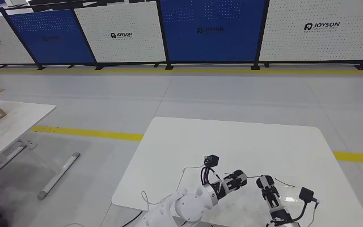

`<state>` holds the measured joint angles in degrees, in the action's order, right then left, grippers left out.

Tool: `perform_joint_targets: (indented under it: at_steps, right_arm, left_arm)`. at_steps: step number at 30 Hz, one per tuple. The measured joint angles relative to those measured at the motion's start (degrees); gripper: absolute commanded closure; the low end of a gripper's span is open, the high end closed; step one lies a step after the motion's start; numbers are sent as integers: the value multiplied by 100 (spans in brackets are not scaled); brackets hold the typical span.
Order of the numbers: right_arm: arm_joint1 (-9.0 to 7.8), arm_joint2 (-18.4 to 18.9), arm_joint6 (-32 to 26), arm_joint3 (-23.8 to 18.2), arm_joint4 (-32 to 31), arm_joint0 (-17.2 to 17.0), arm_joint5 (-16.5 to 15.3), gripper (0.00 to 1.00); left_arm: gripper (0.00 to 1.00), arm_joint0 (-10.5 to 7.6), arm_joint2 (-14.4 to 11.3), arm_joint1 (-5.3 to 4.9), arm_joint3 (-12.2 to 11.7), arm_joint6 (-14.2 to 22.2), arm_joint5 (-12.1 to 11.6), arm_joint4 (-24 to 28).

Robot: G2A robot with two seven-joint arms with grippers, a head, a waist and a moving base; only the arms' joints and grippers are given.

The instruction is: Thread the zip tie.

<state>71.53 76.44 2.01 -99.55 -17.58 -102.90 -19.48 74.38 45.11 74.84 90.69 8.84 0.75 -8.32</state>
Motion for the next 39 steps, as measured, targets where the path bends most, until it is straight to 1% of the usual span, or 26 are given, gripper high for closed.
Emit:
perform_joint_targets:
  at_steps: [7,8,9,10,12,16,18,19,21,22,26,31,33,39]
  right_arm:
    - [-23,-23,-13,-21,-37,-4,0,100]
    - [-25,-26,-3,-24,-35,-3,0,100]
    - [-27,-27,5,-29,-29,-3,0,100]
    - [-30,-26,14,-35,-21,-3,0,100]
    - [-36,-20,36,-46,-15,-12,0,100]
    - [-43,-11,79,-21,-35,-17,0,100]
    - [-43,-13,94,21,-35,2,0,100]
    - [-42,-17,104,37,-36,10,0,100]
    - [-39,-20,134,68,-44,24,0,100]
    - [-37,-22,155,81,-53,29,0,100]
    - [-32,-24,208,99,-72,36,0,100]
    - [-29,-16,226,94,-50,31,0,100]
    - [-28,-13,230,93,-42,29,0,100]
    - [-30,-10,221,76,-51,18,0,100]
  left_arm:
    - [100,21,10,-3,37,47,11,-46]
    - [93,20,18,-2,27,59,51,-21]
    - [82,13,24,1,19,75,87,14]
    - [78,4,30,4,13,95,120,49]
    - [73,-15,33,10,4,128,159,83]
    - [76,-20,45,17,-6,124,141,134]
    - [80,-21,59,19,-13,112,110,155]
    - [84,-20,65,20,-15,105,97,158]
    - [87,-12,80,19,-18,86,68,164]
    - [91,-5,91,18,-18,77,54,166]
    - [97,24,130,12,-16,45,17,170]
    - [98,51,160,7,-2,45,1,172]
    - [100,58,166,7,1,47,0,171]
    - [100,65,173,8,-7,51,-23,161]
